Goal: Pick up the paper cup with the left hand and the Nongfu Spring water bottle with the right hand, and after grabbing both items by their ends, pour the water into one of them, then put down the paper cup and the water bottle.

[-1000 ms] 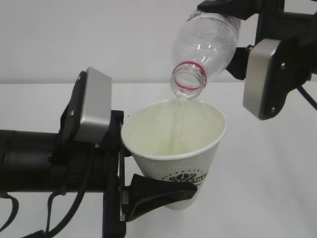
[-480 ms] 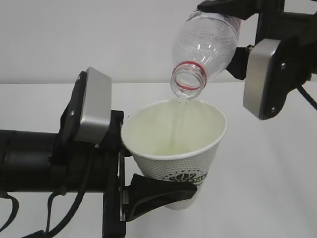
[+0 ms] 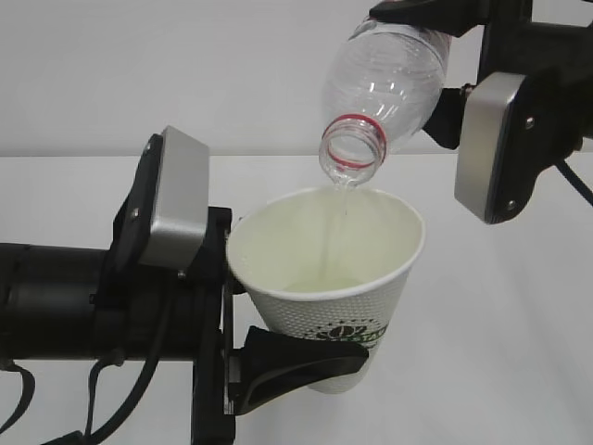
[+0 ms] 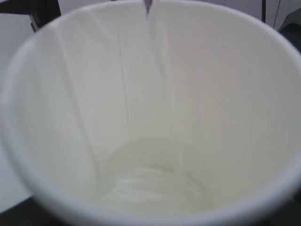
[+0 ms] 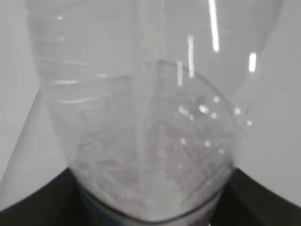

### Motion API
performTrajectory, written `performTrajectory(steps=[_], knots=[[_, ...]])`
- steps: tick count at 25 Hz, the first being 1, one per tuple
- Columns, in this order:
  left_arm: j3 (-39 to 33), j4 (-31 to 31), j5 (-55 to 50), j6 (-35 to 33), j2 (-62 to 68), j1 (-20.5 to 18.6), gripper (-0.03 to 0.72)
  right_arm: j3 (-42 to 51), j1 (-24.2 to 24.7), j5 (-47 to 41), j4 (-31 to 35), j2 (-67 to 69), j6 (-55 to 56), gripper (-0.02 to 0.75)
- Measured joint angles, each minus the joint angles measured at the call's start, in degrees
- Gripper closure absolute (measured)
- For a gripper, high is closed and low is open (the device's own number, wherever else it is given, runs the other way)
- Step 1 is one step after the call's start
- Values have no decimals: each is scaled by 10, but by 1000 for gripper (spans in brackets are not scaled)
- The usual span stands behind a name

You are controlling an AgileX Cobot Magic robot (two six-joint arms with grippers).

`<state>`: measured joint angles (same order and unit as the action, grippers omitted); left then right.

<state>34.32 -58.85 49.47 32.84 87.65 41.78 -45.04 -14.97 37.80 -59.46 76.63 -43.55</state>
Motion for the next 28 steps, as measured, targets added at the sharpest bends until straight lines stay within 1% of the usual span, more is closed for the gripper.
performTrajectory(steps=[5,11,28], knots=[[0,-1,0,0,0,0,196,0,0,0,0,0,0,269],[0,-17,0,0,0,0,196,0,0,0,0,0,0,269],[0,-18,0,0,0,0,196,0,0,1,1,0,-2,269]])
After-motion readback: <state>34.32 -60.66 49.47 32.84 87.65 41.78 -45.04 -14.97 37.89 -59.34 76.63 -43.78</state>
